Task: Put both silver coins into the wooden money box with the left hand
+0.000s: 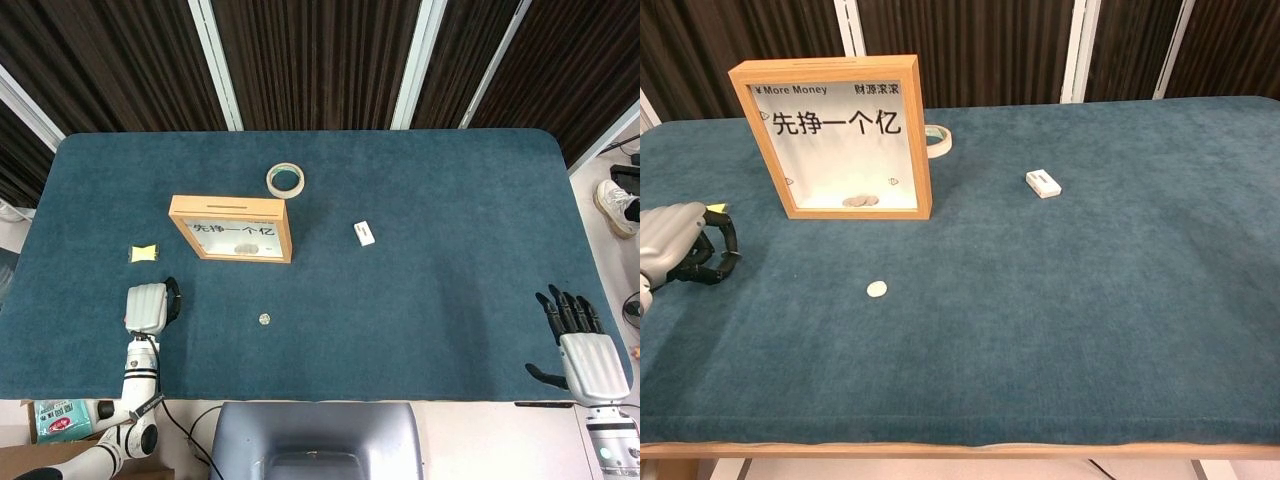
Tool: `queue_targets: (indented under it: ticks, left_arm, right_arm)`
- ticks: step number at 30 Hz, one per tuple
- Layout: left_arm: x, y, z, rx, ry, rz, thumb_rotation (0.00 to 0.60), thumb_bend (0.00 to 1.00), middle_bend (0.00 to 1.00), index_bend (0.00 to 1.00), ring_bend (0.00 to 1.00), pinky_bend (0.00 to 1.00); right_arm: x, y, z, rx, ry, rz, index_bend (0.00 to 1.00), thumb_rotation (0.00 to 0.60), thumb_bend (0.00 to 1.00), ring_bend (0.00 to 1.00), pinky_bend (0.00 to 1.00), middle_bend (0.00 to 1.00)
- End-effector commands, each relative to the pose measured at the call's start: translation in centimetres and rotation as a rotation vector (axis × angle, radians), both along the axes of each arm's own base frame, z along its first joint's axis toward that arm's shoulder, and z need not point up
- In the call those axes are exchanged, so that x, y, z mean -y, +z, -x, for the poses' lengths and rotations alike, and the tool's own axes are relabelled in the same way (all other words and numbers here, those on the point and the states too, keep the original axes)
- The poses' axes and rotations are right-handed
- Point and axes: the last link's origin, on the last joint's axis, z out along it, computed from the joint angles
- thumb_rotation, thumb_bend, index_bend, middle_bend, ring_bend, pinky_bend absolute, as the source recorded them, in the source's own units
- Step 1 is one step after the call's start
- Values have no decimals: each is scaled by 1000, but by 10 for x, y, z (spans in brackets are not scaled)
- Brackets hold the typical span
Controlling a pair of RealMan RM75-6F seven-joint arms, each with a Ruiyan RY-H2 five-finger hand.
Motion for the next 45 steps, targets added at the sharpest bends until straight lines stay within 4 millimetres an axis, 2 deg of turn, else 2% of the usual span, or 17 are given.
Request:
queue_targets:
  ticks: [1,5,8,12,14,15,17,21,24,29,36,45]
  left_arm:
    - [0,1,-2,5,-11,-13,600,527,1000,684,1000,1000]
    - [3,12,-9,39,-61,-47,600,534,1000,705,1000,1000]
    - [14,33,-21,123,-123,-23,600,544,1000,721,1000,1000]
    - [34,90,-51,175,-196,47,600,556,1000,749,1000,1000]
    - [36,114,-66,174,-227,53,600,566,1000,750,1000,1000]
    - [34,128,-75,164,-244,49,600,574,1000,749,1000,1000]
    - [29,143,-86,140,-263,34,600,583,1000,747,1000,1000]
    - [24,153,-95,132,-276,19,600,575,1000,746,1000,1000]
    - [-4,182,-137,142,-315,24,600,575,1000,742,1000,1000]
    - [-25,193,-171,157,-303,69,600,592,1000,739,1000,1000]
    - [-59,183,-206,181,-296,100,600,605,1000,743,1000,1000]
    - [-94,161,-219,198,-255,133,600,604,1000,749,1000,1000]
  right_arm:
    - [0,0,0,0,2,-1,0,600,99,0,0,0]
    - [0,0,0,1,0,-2,0,600,99,0,0,0]
    - [1,0,0,4,1,-6,0,600,99,0,0,0]
    - [1,-1,-1,9,3,-21,0,600,99,0,0,0]
    - [3,-3,-1,13,2,-31,0,600,99,0,0,0]
    - [4,-4,-1,16,2,-37,0,600,99,0,0,0]
    - [5,-4,-2,20,5,-41,0,600,99,0,0,0]
    - [5,-4,-3,22,8,-43,0,600,100,0,0,0]
    - [4,-1,-2,31,8,-39,0,600,99,0,0,0]
    - [7,2,2,40,-11,-41,0,600,99,0,0,0]
    - [6,4,4,43,-17,-43,0,600,99,0,0,0]
    - [9,8,7,49,-37,-25,0,600,99,0,0,0]
